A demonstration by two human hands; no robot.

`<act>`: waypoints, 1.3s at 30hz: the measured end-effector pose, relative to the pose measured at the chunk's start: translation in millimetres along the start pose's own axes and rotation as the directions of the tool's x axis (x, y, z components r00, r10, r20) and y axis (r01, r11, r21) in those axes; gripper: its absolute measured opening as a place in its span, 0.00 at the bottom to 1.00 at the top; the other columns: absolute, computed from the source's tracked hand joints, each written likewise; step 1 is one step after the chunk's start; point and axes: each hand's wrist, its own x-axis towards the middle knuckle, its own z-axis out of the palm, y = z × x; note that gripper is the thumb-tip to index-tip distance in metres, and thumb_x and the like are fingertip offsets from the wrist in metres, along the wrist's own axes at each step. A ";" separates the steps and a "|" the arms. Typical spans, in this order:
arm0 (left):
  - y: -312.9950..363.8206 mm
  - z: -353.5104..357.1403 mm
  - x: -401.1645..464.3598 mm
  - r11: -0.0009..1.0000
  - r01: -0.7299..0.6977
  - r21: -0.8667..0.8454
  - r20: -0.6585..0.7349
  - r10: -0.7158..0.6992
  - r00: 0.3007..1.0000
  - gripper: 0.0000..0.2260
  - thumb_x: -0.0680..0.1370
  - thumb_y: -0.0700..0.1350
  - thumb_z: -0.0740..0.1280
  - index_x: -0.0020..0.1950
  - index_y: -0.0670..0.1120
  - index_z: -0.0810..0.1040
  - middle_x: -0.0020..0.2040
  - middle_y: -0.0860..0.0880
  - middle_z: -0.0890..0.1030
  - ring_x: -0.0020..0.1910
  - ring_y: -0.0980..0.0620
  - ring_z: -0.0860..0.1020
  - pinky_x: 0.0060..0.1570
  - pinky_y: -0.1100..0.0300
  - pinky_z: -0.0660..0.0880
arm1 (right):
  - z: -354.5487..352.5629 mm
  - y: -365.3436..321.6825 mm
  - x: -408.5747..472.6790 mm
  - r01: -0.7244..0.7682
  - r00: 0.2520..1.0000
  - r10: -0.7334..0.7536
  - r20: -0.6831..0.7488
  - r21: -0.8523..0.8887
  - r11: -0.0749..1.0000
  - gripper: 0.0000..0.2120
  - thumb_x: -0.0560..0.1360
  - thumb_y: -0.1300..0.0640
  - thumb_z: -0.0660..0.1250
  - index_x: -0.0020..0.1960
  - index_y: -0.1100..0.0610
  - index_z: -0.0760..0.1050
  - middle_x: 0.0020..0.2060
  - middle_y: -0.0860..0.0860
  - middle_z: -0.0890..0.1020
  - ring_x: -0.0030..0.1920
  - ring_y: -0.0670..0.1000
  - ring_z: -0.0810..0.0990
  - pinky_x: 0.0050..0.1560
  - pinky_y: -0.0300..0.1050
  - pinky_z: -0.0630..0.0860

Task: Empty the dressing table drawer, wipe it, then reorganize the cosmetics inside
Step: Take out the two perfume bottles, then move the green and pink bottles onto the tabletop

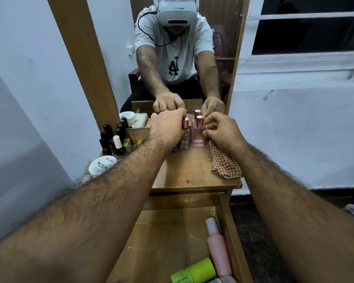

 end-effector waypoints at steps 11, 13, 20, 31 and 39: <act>0.3 -10.1 -20.1 0.999 -0.048 -0.013 -0.149 0.046 0.988 0.27 0.71 0.51 0.76 0.67 0.53 0.71 0.54 0.49 0.82 0.55 0.45 0.79 0.57 0.45 0.73 | -12.0 -9.0 -23.8 0.034 0.995 -0.036 -0.091 -0.022 0.999 0.14 0.71 0.63 0.75 0.54 0.53 0.78 0.43 0.47 0.82 0.46 0.46 0.82 0.49 0.38 0.78; 4.6 -20.5 -35.9 0.994 -0.070 -0.089 -0.229 0.048 0.972 0.26 0.72 0.52 0.75 0.67 0.53 0.72 0.55 0.50 0.82 0.55 0.47 0.79 0.56 0.46 0.75 | -18.1 -14.1 -38.7 0.079 0.980 -0.084 -0.179 -0.033 0.996 0.13 0.72 0.61 0.74 0.55 0.55 0.78 0.42 0.47 0.82 0.44 0.46 0.82 0.49 0.38 0.78; 23.9 -19.0 -150.1 0.930 -0.128 -0.344 -0.042 0.121 0.992 0.04 0.78 0.51 0.69 0.52 0.54 0.81 0.46 0.57 0.82 0.44 0.57 0.78 0.46 0.59 0.77 | -23.2 -13.2 -132.8 0.133 0.966 -0.140 -0.215 -0.046 0.990 0.05 0.74 0.61 0.72 0.50 0.56 0.80 0.40 0.48 0.82 0.40 0.43 0.78 0.41 0.24 0.70; -1.8 28.1 -248.6 0.935 0.138 -0.328 0.702 0.143 0.698 0.12 0.71 0.53 0.77 0.51 0.49 0.84 0.42 0.56 0.82 0.45 0.55 0.80 0.50 0.57 0.78 | 14.9 9.8 -246.5 -0.053 0.988 0.074 0.134 -0.152 0.987 0.05 0.75 0.64 0.69 0.46 0.55 0.82 0.40 0.49 0.83 0.43 0.49 0.82 0.48 0.47 0.80; 10.2 34.6 -241.0 0.966 0.073 -0.247 0.768 0.150 0.622 0.19 0.72 0.54 0.76 0.60 0.48 0.81 0.54 0.51 0.83 0.53 0.50 0.79 0.53 0.58 0.76 | 9.6 5.7 -246.8 -0.180 0.979 0.165 -0.119 -0.128 0.975 0.07 0.76 0.63 0.67 0.52 0.58 0.81 0.46 0.53 0.85 0.46 0.51 0.81 0.48 0.44 0.80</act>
